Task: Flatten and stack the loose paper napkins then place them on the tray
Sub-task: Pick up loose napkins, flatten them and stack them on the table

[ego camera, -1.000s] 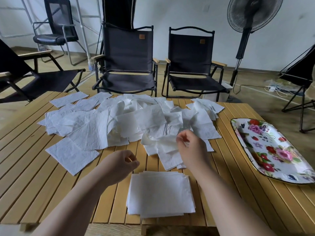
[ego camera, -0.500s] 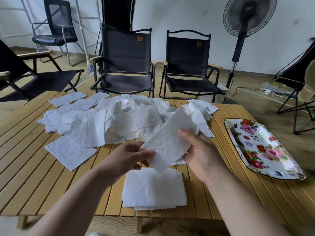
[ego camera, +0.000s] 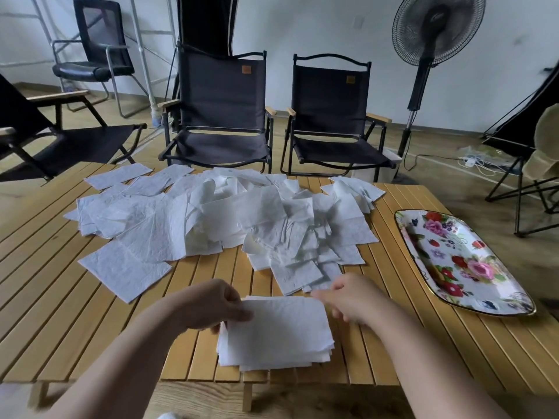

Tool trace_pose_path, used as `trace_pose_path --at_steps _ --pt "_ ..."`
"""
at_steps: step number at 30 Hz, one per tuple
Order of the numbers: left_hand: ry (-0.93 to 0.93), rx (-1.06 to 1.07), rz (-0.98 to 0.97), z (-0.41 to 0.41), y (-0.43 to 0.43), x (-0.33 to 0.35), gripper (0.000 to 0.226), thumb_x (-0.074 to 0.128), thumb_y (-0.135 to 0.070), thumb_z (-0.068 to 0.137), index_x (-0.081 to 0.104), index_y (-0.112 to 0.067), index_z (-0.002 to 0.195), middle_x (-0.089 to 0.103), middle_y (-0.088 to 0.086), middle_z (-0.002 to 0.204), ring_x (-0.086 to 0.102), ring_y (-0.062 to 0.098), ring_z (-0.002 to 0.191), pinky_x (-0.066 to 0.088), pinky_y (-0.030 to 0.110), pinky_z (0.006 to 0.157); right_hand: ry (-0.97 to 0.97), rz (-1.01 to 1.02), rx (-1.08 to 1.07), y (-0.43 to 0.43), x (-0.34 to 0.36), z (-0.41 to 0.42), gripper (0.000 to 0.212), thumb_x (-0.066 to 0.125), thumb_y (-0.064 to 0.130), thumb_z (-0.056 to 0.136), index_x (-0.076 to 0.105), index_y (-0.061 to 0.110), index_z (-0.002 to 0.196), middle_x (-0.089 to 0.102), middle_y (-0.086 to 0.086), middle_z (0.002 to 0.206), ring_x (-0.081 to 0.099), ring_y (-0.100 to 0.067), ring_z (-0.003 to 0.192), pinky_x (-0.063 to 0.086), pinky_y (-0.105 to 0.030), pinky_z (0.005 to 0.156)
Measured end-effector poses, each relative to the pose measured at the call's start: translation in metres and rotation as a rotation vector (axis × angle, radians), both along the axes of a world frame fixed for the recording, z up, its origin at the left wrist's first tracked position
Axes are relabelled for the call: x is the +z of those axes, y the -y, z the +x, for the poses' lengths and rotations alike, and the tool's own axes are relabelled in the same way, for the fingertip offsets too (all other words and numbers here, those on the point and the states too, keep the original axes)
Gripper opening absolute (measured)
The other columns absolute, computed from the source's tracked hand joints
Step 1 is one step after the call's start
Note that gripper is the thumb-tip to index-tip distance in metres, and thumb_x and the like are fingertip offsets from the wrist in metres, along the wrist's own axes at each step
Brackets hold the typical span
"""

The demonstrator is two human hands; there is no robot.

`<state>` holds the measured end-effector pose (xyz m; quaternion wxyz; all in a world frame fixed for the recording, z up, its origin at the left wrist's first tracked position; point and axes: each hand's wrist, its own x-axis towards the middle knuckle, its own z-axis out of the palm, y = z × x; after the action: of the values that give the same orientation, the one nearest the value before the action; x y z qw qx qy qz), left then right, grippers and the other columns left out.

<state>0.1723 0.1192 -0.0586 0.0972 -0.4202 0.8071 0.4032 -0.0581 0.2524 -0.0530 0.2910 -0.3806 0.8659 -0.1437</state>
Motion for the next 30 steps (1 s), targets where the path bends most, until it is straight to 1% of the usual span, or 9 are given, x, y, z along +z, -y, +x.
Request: trace_pose_path --at_steps 3,6,11,15,18,21,24,27,30 --pt "0.005 0.076 -0.178 -0.004 0.004 -0.008 0.026 0.061 -0.049 0.093 0.065 -0.024 0.097 0.067 -0.006 0.084 0.060 0.008 0.075 0.051 0.024 0.068 -0.070 -0.207 -0.219 0.012 -0.008 -0.008 0.031 0.063 0.051 0.092 0.061 0.021 0.088 0.065 0.003 0.082 0.061 -0.015 0.075 0.046 -0.028 0.063" --pt "-0.027 0.160 -0.253 -0.003 0.009 -0.011 0.022 0.062 -0.049 0.092 0.063 -0.028 0.097 0.068 -0.004 0.095 0.063 0.013 0.088 0.056 0.035 0.084 -0.112 -0.213 -0.242 0.024 -0.017 -0.005 0.032 0.062 0.051 0.093 0.060 0.020 0.085 0.061 0.004 0.077 0.056 -0.012 0.068 0.037 -0.025 0.053" --pt "-0.013 0.131 -0.238 -0.003 0.007 -0.010 0.023 0.061 -0.048 0.093 0.063 -0.029 0.105 0.065 -0.005 0.102 0.061 0.011 0.092 0.055 0.031 0.085 -0.074 -0.315 -0.261 0.043 -0.030 0.003 0.017 0.065 0.033 0.094 0.065 0.018 0.085 0.066 0.002 0.083 0.060 -0.011 0.073 0.047 -0.025 0.058" --pt "-0.080 0.175 -0.254 -0.004 0.007 -0.009 0.021 0.060 -0.044 0.094 0.064 -0.026 0.106 0.067 -0.005 0.099 0.062 0.010 0.090 0.057 0.031 0.084 0.004 -0.547 -0.202 0.040 0.001 0.013 0.016 0.064 0.028 0.093 0.058 0.016 0.084 0.061 0.002 0.083 0.053 -0.007 0.072 0.037 -0.021 0.053" --pt "-0.196 0.213 -0.234 -0.006 0.003 -0.001 0.021 0.057 -0.040 0.098 0.063 -0.024 0.109 0.065 -0.006 0.098 0.061 0.008 0.089 0.053 0.026 0.076 0.225 -0.683 -0.132 0.029 0.028 0.024 0.022 0.065 0.033 0.087 0.056 0.015 0.078 0.062 -0.008 0.083 0.054 -0.014 0.074 0.040 -0.028 0.061" --pt "-0.430 0.285 -0.002 -0.008 0.001 0.009 0.030 0.056 -0.050 0.096 0.062 -0.029 0.115 0.067 -0.006 0.110 0.063 0.010 0.102 0.052 0.029 0.080 0.661 -0.796 -0.130 0.013 0.048 0.030 0.017 0.062 0.033 0.072 0.051 0.024 0.063 0.058 -0.002 0.073 0.058 -0.015 0.074 0.039 -0.032 0.063" --pt "-0.683 0.354 0.425 -0.008 -0.002 0.019 0.065 0.069 -0.072 0.069 0.066 -0.032 0.121 0.071 -0.004 0.120 0.065 0.015 0.113 0.051 0.040 0.095 0.997 -0.876 -0.120 0.000 0.058 0.029 0.014 0.060 0.022 0.073 0.052 0.024 0.062 0.054 0.002 0.070 0.053 -0.013 0.069 0.035 -0.031 0.062" --pt "-0.800 0.291 0.693 -0.009 -0.009 0.023 0.053 0.062 -0.052 0.084 0.067 -0.021 0.126 0.069 0.007 0.127 0.064 0.026 0.119 0.046 0.049 0.104 1.011 -0.878 -0.105 -0.008 0.059 0.025 0.015 0.061 0.020 0.074 0.052 0.023 0.063 0.053 -0.001 0.072 0.052 -0.016 0.072 0.036 -0.032 0.062" --pt "-0.810 0.293 0.691 -0.012 -0.014 0.024 0.040 0.073 -0.029 0.086 0.071 -0.003 0.115 0.070 0.017 0.119 0.069 0.030 0.106 0.058 0.040 0.089 0.883 -0.754 -0.118 -0.009 0.051 0.015 0.015 0.066 0.024 0.075 0.055 0.020 0.066 0.054 -0.010 0.077 0.054 -0.025 0.077 0.040 -0.034 0.066"
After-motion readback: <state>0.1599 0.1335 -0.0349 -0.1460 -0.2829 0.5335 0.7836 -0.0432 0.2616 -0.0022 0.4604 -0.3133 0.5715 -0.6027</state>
